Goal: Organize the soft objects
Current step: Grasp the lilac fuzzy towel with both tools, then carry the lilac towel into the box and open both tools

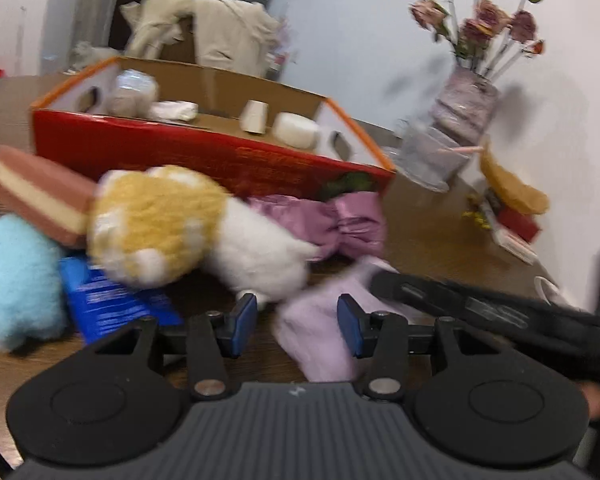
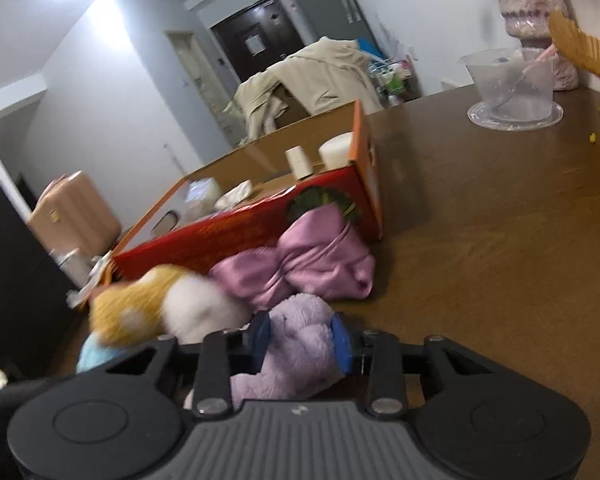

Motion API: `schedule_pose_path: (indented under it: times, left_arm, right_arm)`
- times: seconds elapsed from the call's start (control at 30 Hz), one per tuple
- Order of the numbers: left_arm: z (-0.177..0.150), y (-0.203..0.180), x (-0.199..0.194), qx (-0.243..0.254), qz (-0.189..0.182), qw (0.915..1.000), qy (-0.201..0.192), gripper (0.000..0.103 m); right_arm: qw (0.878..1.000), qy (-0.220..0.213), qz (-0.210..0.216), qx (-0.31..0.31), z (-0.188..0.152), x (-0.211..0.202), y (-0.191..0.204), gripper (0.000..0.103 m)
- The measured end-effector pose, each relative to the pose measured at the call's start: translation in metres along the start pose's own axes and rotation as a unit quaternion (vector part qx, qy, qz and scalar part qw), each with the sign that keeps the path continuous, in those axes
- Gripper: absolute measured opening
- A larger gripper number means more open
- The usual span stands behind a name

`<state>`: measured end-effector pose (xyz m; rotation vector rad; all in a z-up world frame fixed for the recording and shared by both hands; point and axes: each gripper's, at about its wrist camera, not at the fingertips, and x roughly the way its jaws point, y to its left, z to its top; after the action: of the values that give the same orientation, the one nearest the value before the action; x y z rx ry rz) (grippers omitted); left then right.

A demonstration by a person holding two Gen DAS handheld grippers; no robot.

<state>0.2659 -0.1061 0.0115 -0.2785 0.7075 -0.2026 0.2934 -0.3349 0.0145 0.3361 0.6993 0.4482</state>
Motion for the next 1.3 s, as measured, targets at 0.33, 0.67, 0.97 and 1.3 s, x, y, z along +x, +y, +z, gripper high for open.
schedule_pose_path:
  times: [0.33, 0.67, 0.97, 1.3]
  left_arm:
    - [-0.004, -0.004, -0.005, -0.017, -0.033, 0.9993, 0.006, 0.066]
    - [-0.016, -0.008, -0.008, 0.002, -0.048, 0.9985, 0.028, 0.024]
    - [0.018, -0.008, -0.063, 0.051, -0.096, 0.9931, -0.045, 0.018]
    - [0.184, 0.092, -0.012, 0.012, -0.025, 0.9979, -0.057, 0.018]
  right_arm:
    - [1.000, -0.011, 0.000, 0.018, -0.014, -0.021, -0.011, 0.041]
    - [0.999, 0.002, 0.009, 0.044, -0.033, -0.029, -0.006, 0.025]
    - [0.999, -0.051, 0.016, -0.003, -0.007, -0.059, 0.039, 0.022]
    - [0.996, -0.012, 0.063, -0.055, 0.139, 0.102, 0.114, 0.022]
